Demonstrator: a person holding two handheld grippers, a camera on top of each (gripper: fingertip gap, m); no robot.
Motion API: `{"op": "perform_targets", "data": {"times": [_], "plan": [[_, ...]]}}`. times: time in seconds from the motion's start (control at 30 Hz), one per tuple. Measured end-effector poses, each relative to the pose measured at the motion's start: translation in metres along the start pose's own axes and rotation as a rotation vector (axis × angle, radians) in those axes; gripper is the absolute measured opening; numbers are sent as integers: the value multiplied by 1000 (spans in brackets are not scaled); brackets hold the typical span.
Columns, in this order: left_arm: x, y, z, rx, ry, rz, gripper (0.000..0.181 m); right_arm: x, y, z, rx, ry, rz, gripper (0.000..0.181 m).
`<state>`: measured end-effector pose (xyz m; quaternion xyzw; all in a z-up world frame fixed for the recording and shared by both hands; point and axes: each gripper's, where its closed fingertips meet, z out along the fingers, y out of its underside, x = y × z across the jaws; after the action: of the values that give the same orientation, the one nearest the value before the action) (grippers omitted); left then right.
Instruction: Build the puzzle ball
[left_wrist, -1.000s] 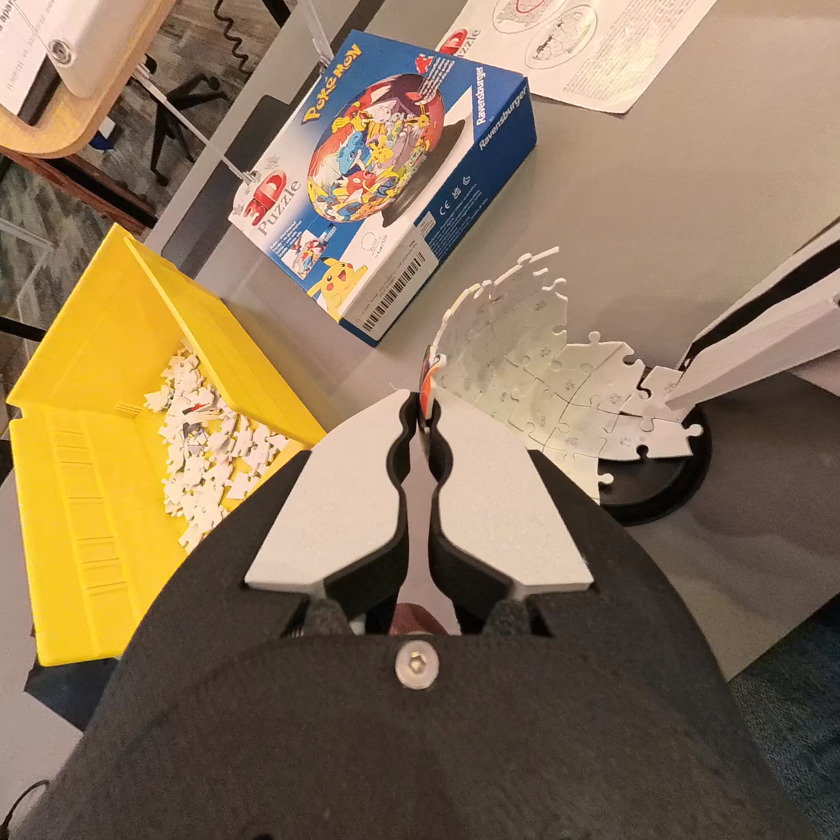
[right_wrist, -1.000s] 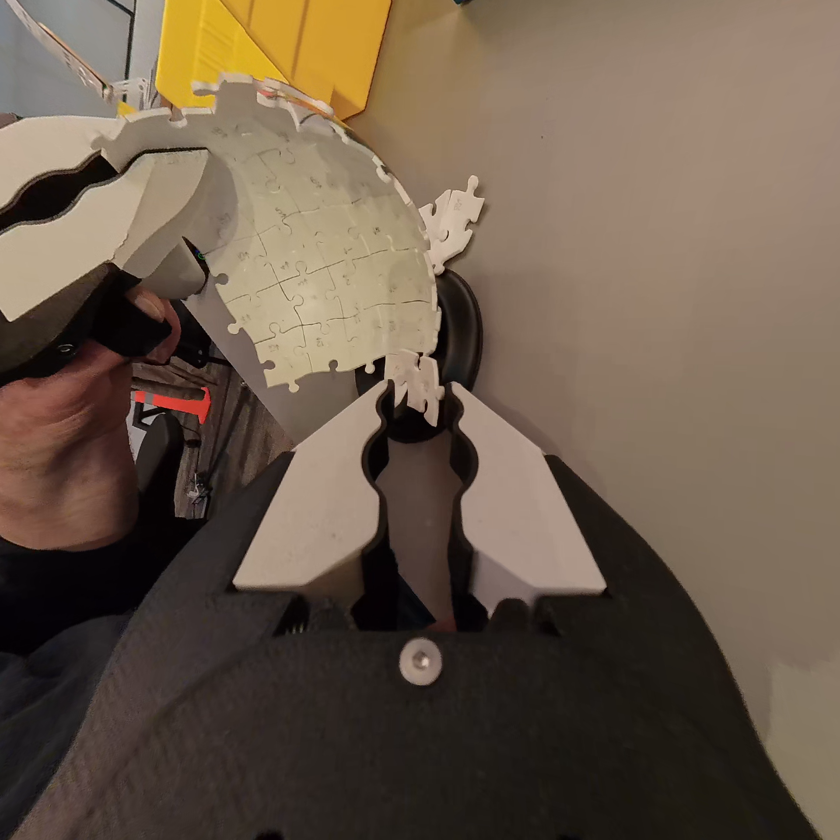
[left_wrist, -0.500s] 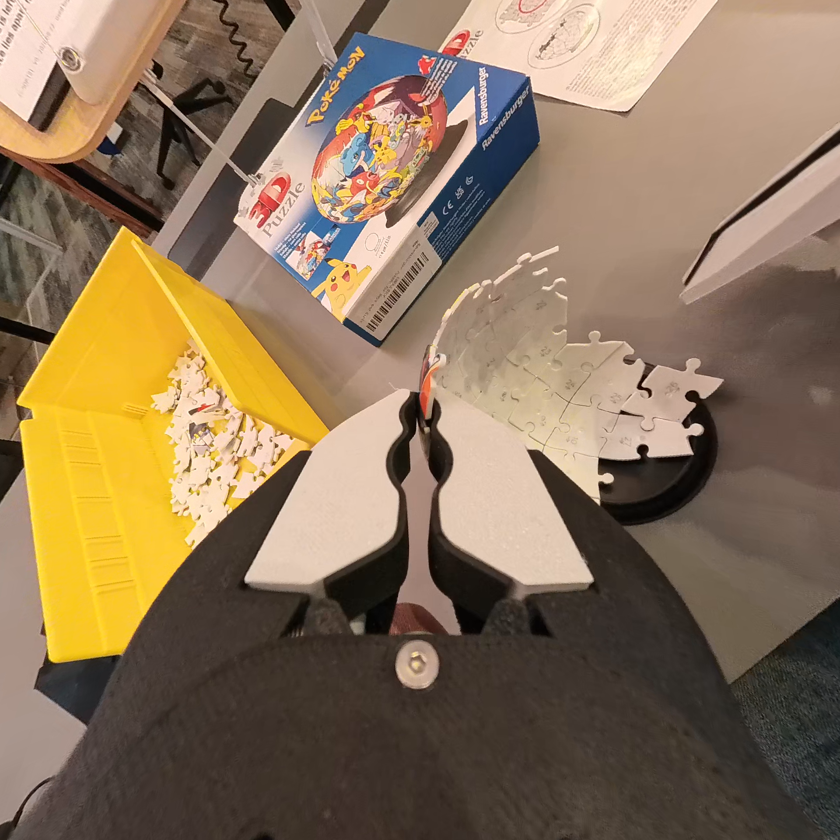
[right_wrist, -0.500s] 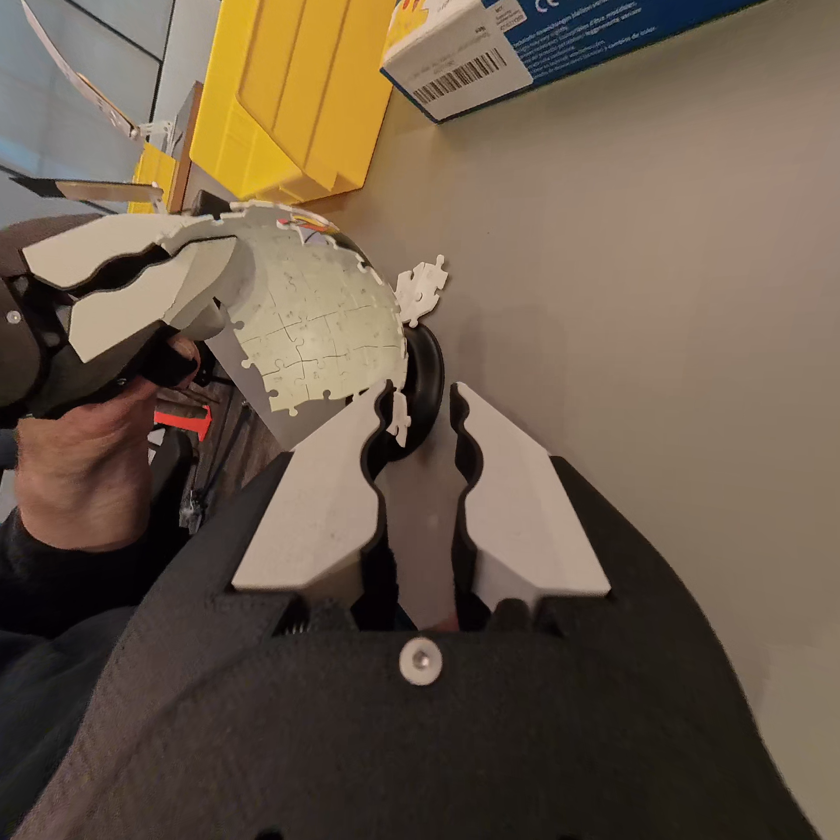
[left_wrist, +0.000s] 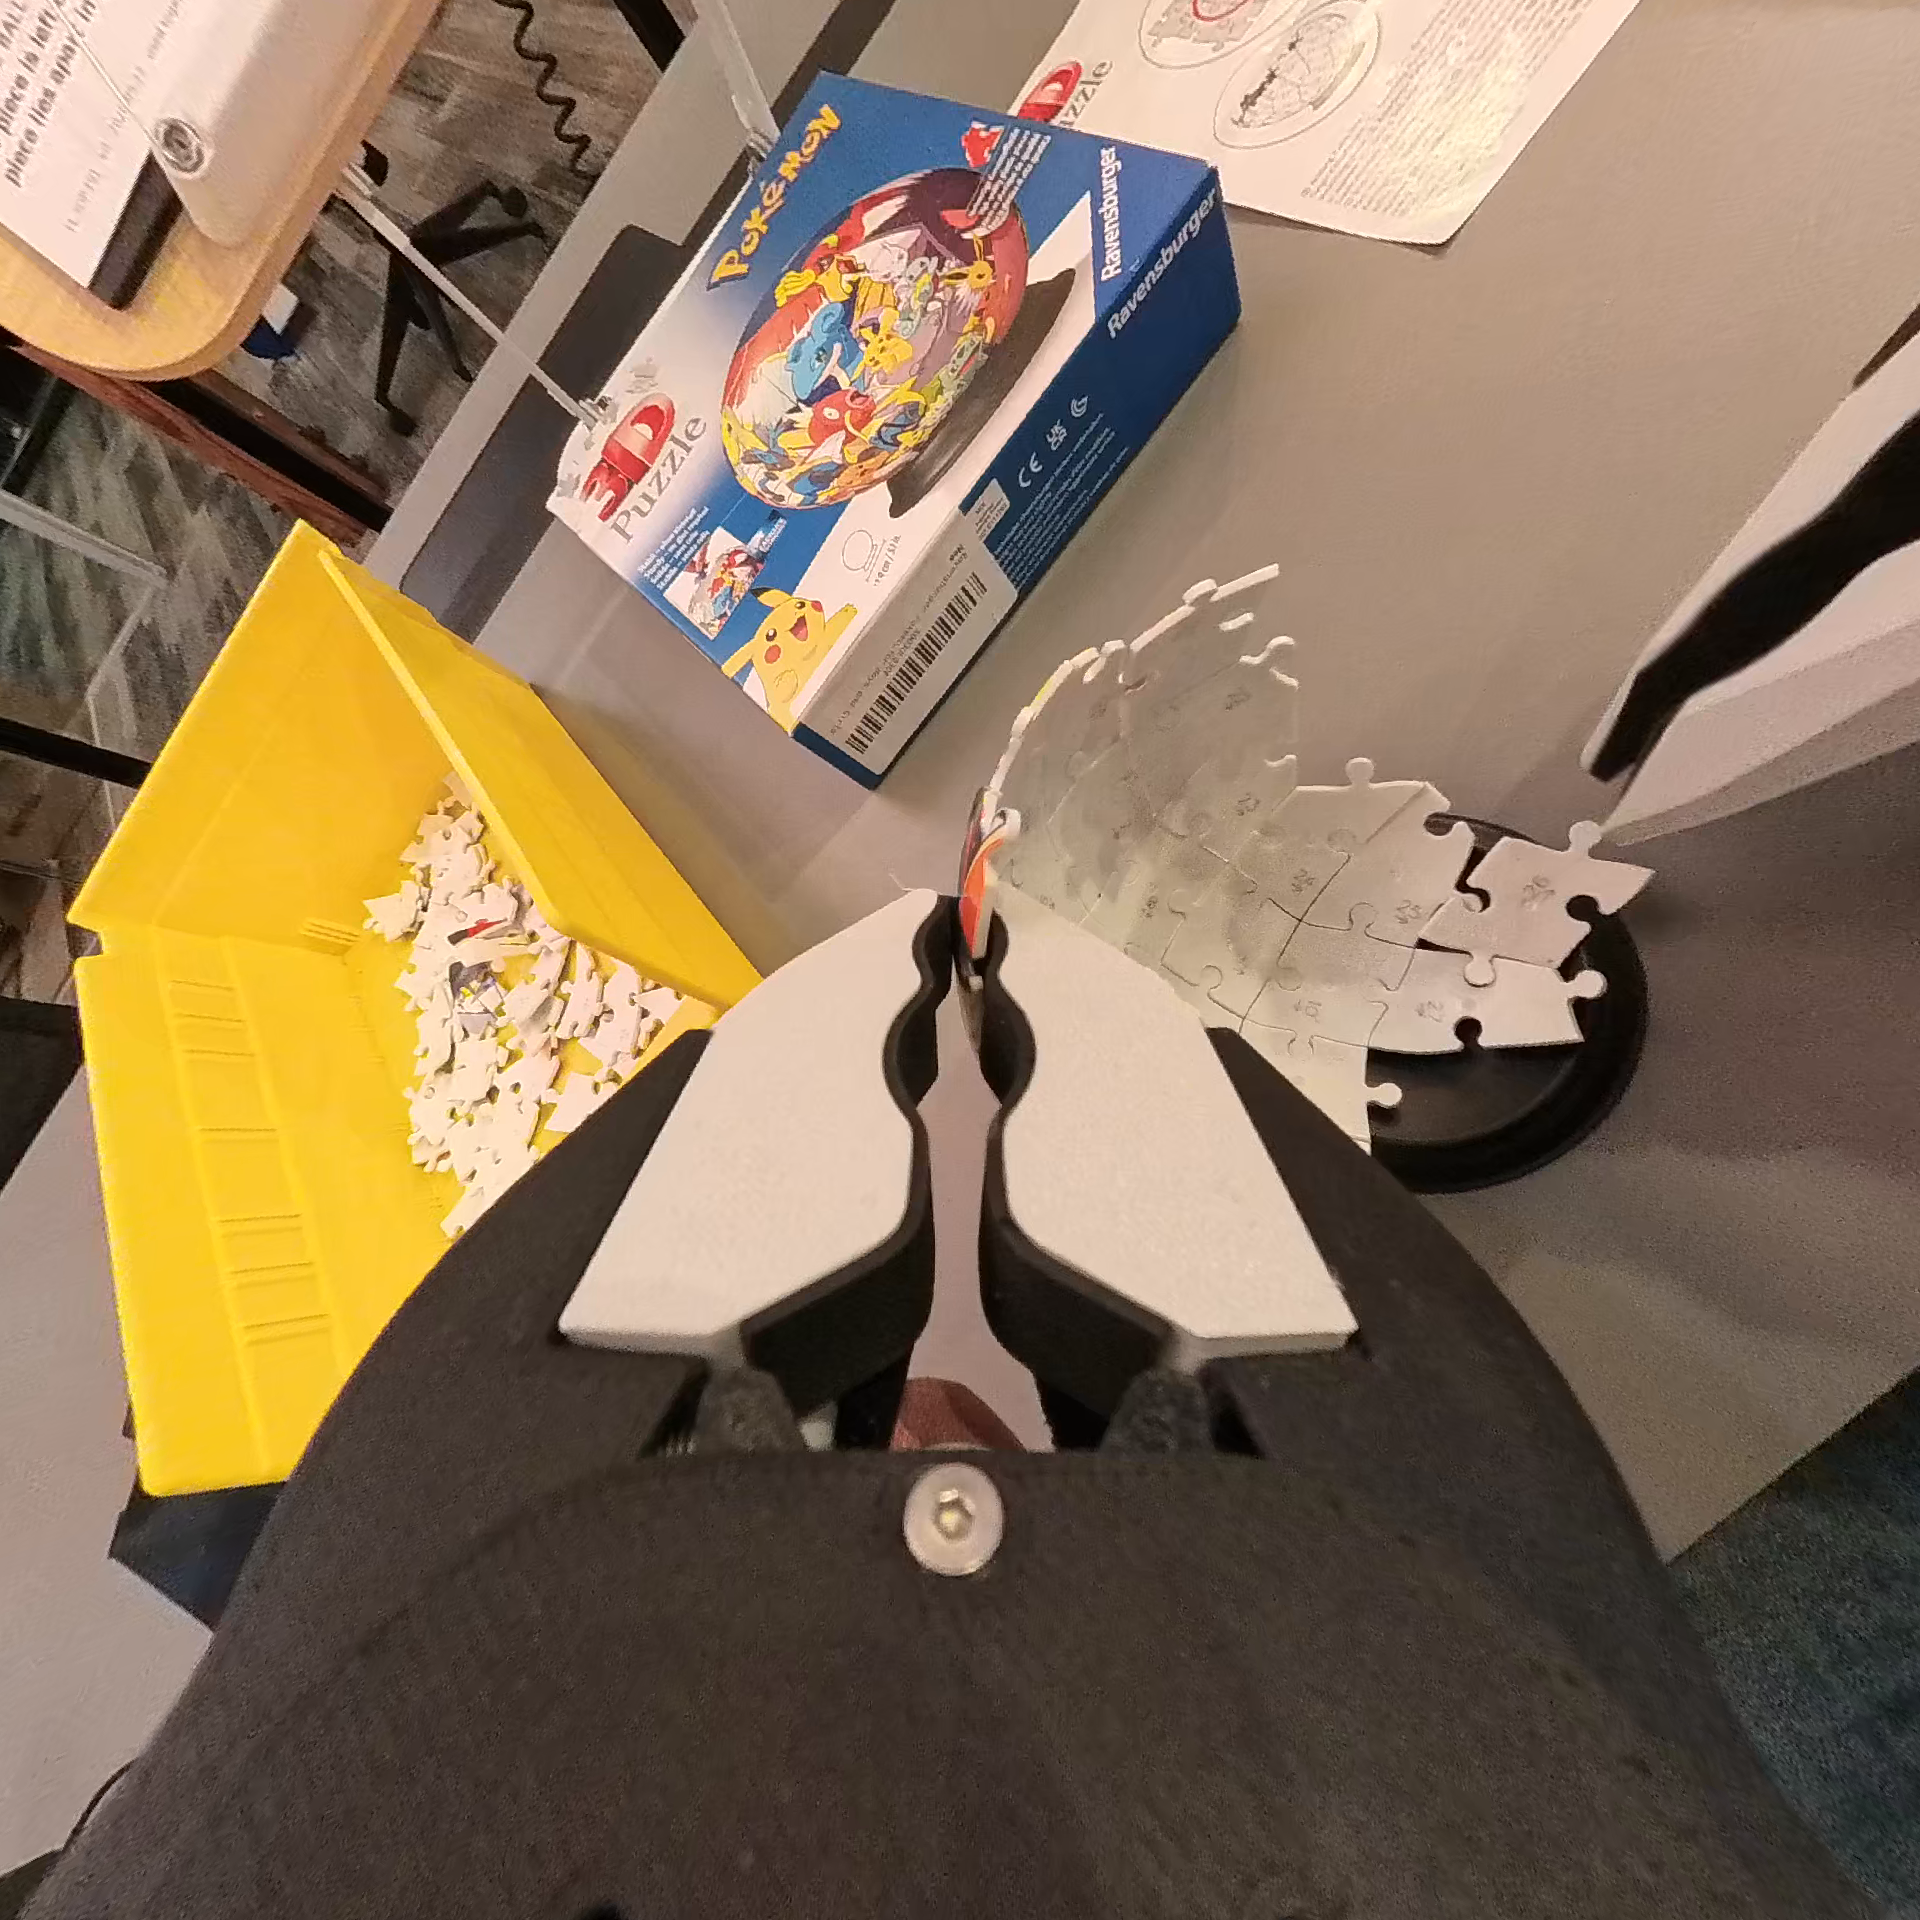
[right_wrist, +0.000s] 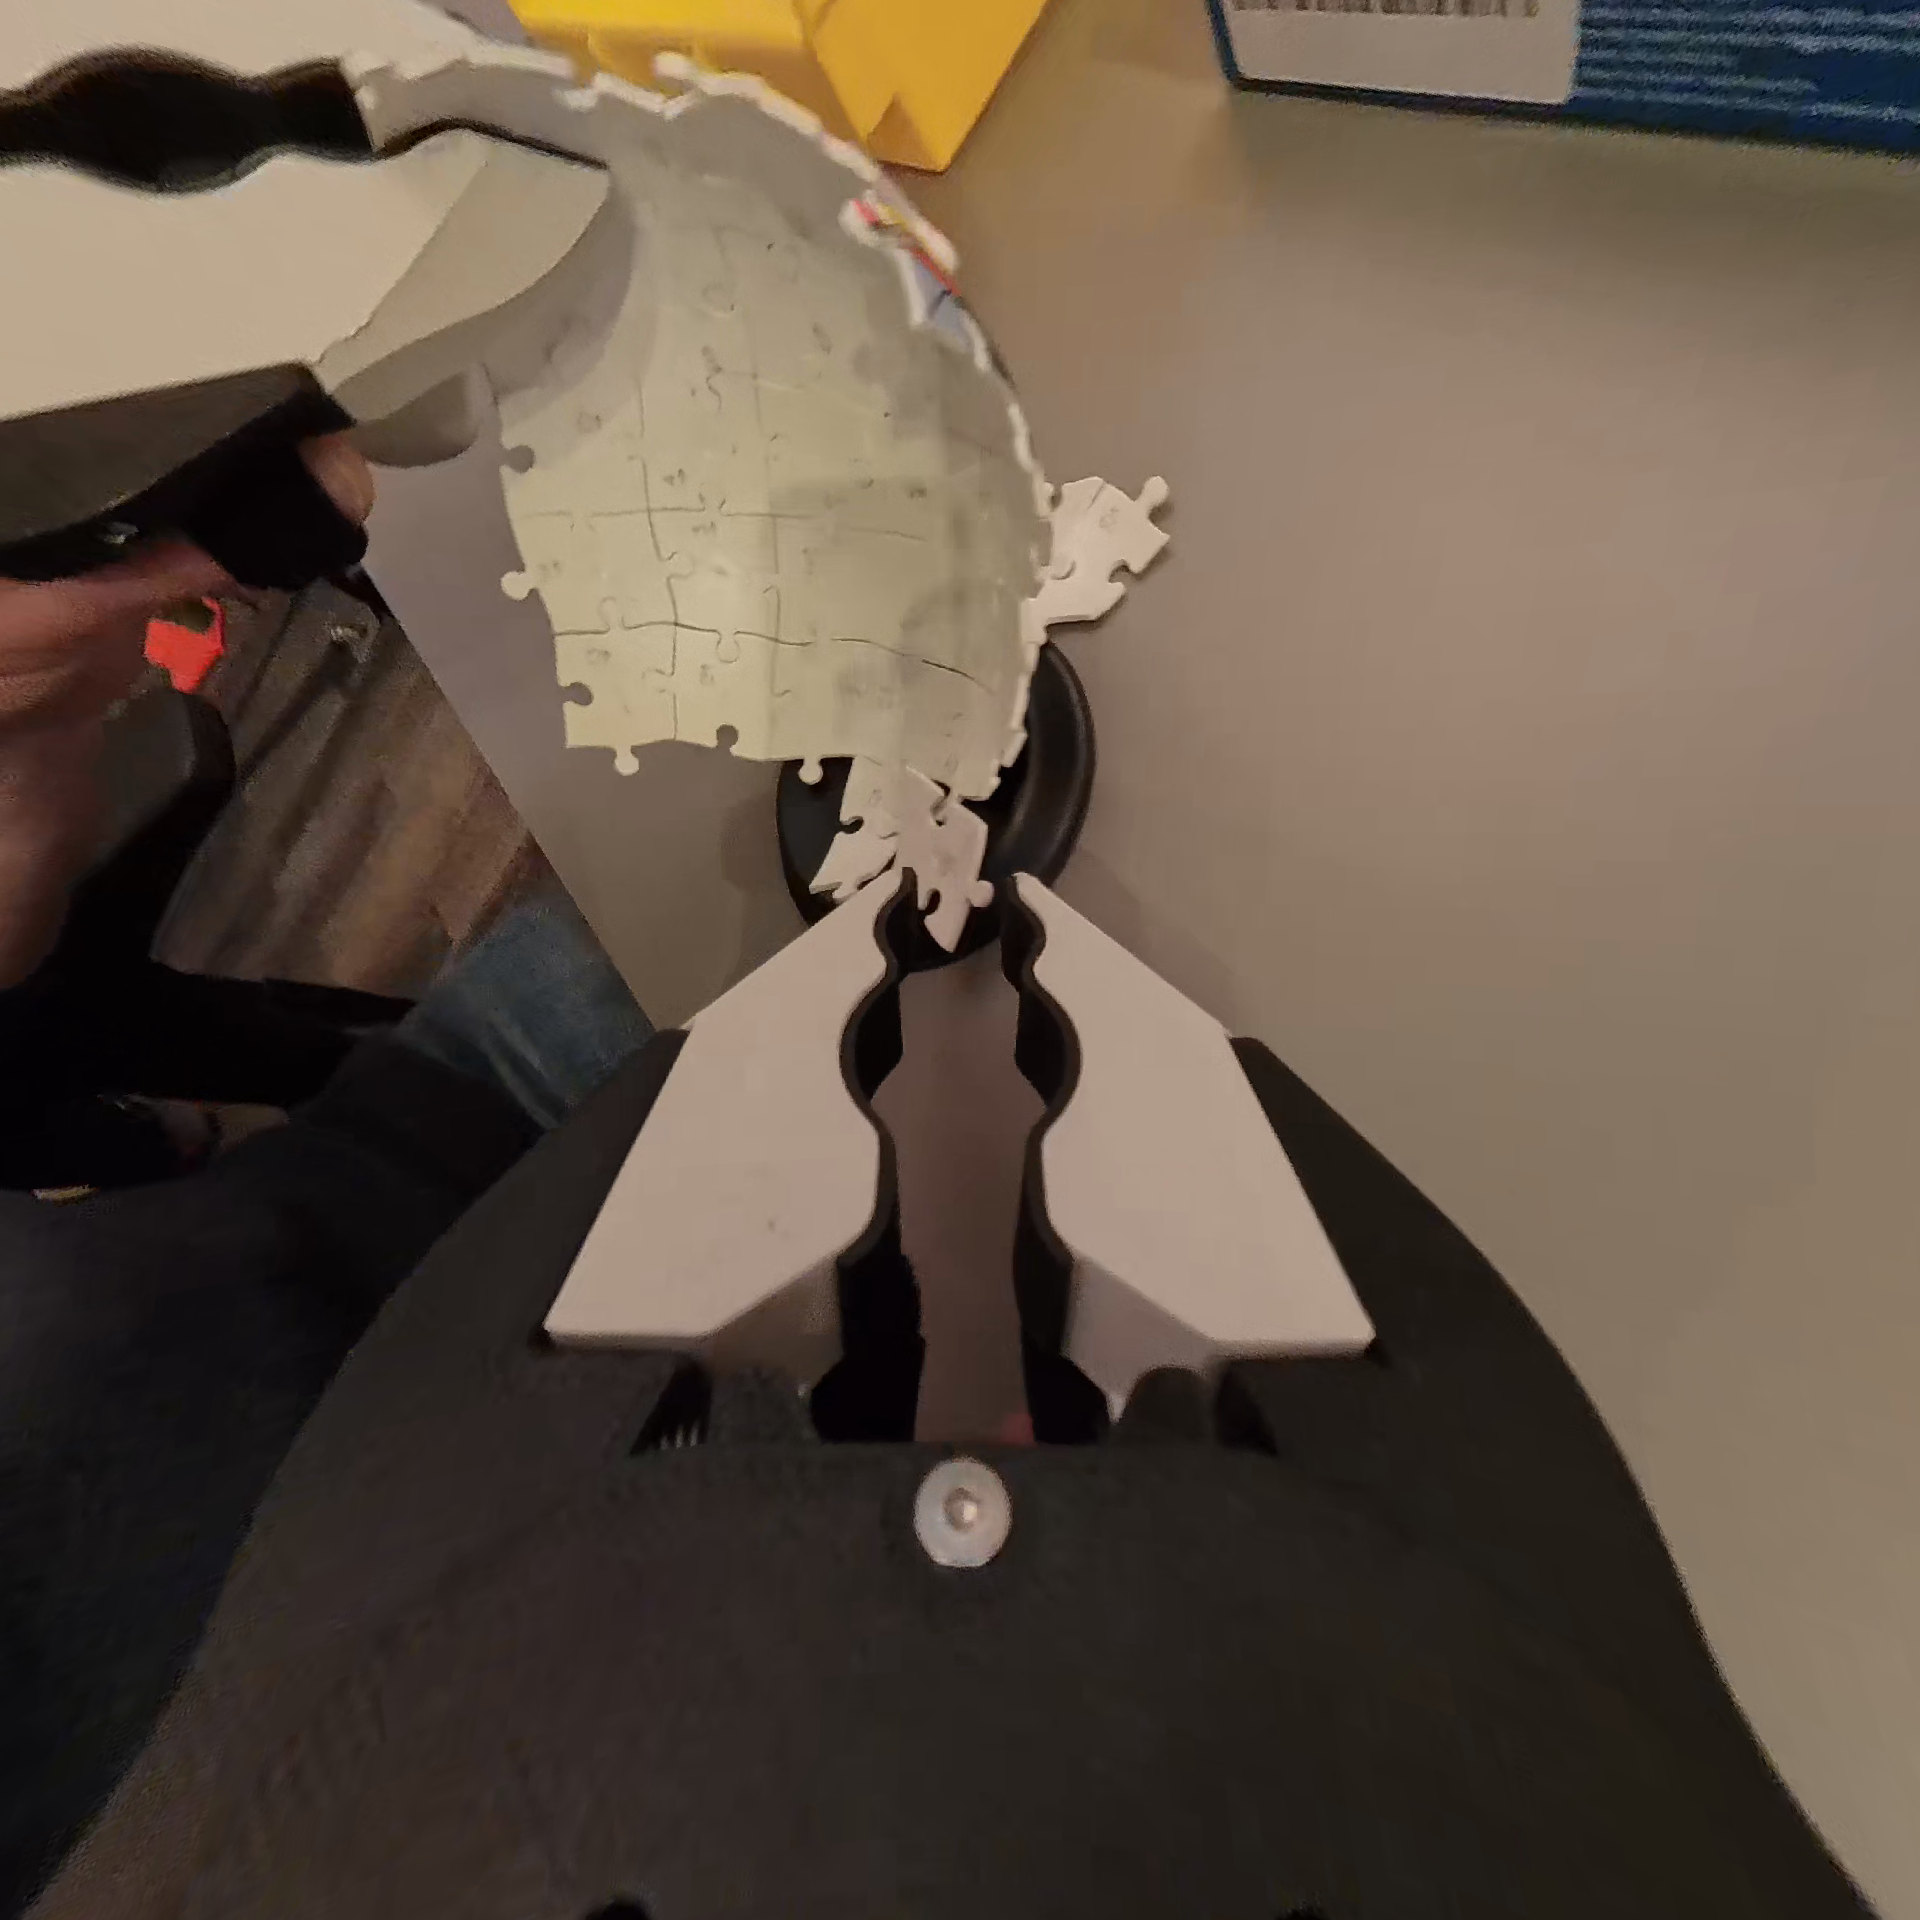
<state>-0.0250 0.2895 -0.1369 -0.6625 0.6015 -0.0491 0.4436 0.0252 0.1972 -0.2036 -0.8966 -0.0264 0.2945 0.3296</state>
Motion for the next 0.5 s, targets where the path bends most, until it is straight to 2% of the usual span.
{"op": "perform_targets", "data": {"times": [0.17,0.3,0.5], "plan": [[-1,0,-1,1,-6,4,3,-12,-4,6,-12,-6,-113,9],[-2,0,-2,0,-12,8,2,-6,-12,6,5,34,-139,9],[-2,1,-2,4,-11,3,2,7,-9,-2,-29,12,-136,24]]}}
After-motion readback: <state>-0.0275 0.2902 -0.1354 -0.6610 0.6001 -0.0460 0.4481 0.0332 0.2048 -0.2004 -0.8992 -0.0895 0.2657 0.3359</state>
